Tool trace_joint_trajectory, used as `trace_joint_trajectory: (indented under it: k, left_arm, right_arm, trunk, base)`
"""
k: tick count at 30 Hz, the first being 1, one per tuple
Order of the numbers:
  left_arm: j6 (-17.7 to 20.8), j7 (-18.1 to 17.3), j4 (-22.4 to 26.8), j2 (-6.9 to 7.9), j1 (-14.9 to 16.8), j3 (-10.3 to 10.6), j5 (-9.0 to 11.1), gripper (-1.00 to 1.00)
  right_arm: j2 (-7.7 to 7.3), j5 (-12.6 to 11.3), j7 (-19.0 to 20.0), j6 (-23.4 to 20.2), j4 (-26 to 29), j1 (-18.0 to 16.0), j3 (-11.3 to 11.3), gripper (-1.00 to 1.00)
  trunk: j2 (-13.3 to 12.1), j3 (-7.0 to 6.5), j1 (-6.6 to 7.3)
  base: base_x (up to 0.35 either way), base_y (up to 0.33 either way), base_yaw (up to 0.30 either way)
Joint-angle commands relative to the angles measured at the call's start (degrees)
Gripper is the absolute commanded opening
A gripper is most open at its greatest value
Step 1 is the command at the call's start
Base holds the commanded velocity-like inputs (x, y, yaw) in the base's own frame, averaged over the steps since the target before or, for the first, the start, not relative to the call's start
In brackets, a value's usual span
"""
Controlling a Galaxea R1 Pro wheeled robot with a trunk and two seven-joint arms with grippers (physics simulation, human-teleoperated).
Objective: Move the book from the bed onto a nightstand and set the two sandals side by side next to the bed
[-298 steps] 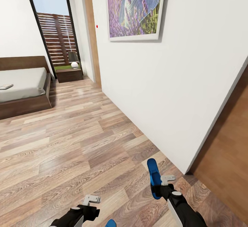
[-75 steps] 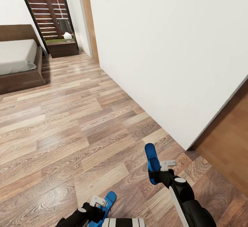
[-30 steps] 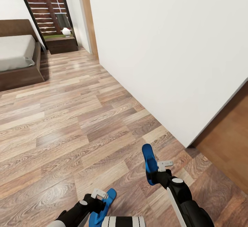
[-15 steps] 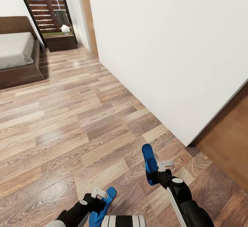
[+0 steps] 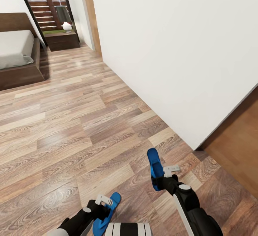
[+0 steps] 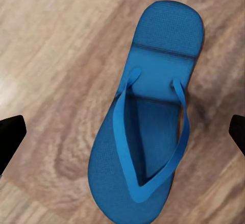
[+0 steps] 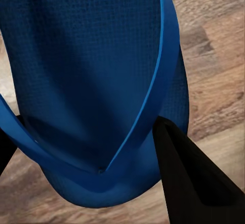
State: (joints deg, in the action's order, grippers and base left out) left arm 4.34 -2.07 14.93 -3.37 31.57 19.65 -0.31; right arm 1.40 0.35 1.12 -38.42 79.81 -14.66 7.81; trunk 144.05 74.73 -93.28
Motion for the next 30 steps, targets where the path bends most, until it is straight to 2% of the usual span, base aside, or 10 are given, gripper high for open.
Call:
trace_joint_trajectory:
  k: [1,3,6,11,21,27,30]
  left_arm:
    - [0.33,-0.13,0.17,0.02,0.00,0.04,-0.04,1.00]
    - [0.34,-0.11,0.24,0.02,-0.01,0.04,-0.04,1.00]
    - [0.33,-0.07,0.39,-0.01,-0.02,0.04,-0.04,1.00]
    - [0.37,-0.05,1.15,0.01,-0.02,0.04,-0.04,1.00]
    - [0.42,0.09,2.47,0.05,0.03,0.05,-0.05,1.00]
    - [0.52,0.93,3.24,0.10,0.06,0.01,-0.05,1.00]
    - [0.55,1.18,3.38,0.11,0.05,0.02,-0.05,1.00]
  right_arm:
    - [0.01,0.03,-0.06,-0.33,0.71,0.00,0.19,-1.00]
    - [0.01,0.02,-0.06,-0.70,2.33,0.30,0.54,-1.00]
    - [0.01,0.01,-0.06,-4.71,6.25,1.46,1.01,-1.00]
    - [-0.05,0.00,-0.04,-7.62,9.46,1.88,1.14,-1.00]
    - [0.06,-0.05,0.01,-12.64,10.93,2.07,1.11,-1.00]
    - [0.02,-0.07,0.02,-13.81,11.03,2.08,1.10,-1.00]
    - [0.02,-0.08,0.02,-14.01,11.05,2.09,1.13,-1.00]
  trunk:
    - [0.02,0.04,0.01]
    - [0.02,0.04,0.01]
    - [0.02,0.04,0.01]
    - [0.02,0.04,0.01]
    - [0.02,0.04,0.01]
    - [0.10,1.37,-0.14]
    - [0.10,1.37,-0.14]
  base:
    - [0.000,0.000,0.000]
    - [0.000,0.000,0.000]
    - [0.000,0.000,0.000]
    - [0.000,0.000,0.000]
    - [0.000,0.000,0.000]
    - [0.000,0.000,0.000]
    - [0.000,0.000,0.000]
